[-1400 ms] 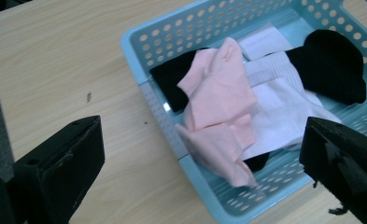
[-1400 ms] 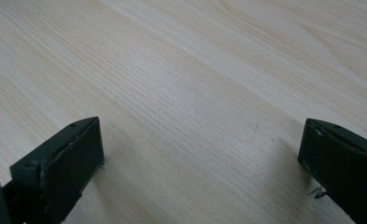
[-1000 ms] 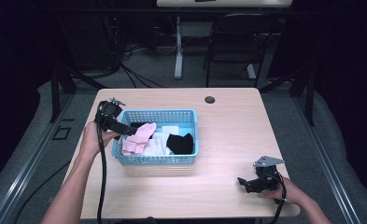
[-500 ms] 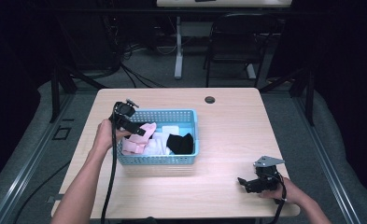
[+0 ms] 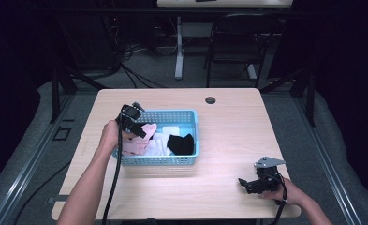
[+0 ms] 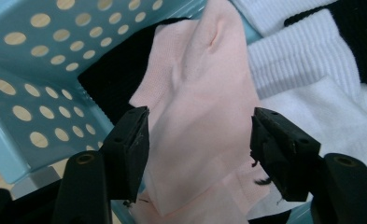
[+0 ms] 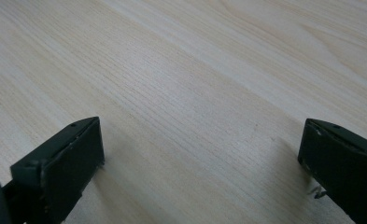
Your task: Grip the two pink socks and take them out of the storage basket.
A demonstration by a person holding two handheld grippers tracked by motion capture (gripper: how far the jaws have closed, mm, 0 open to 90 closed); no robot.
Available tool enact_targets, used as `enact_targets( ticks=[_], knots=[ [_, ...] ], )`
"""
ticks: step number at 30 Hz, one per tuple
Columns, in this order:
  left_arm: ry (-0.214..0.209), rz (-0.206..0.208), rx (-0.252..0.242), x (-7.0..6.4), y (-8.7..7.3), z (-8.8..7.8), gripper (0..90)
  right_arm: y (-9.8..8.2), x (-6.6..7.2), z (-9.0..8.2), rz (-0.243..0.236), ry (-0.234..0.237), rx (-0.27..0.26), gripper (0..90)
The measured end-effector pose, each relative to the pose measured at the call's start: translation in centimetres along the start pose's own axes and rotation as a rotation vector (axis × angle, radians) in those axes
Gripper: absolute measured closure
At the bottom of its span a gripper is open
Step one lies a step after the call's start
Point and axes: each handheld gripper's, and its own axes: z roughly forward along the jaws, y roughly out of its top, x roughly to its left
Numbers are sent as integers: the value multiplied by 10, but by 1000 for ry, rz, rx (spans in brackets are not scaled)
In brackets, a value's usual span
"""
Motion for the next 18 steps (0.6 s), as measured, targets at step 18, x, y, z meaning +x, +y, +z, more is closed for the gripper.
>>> enact_targets(
  ticks=[18],
  knots=[
    [63,-82,60,3,0,12,637,0,0,0,2,0,-1,0]
  ],
)
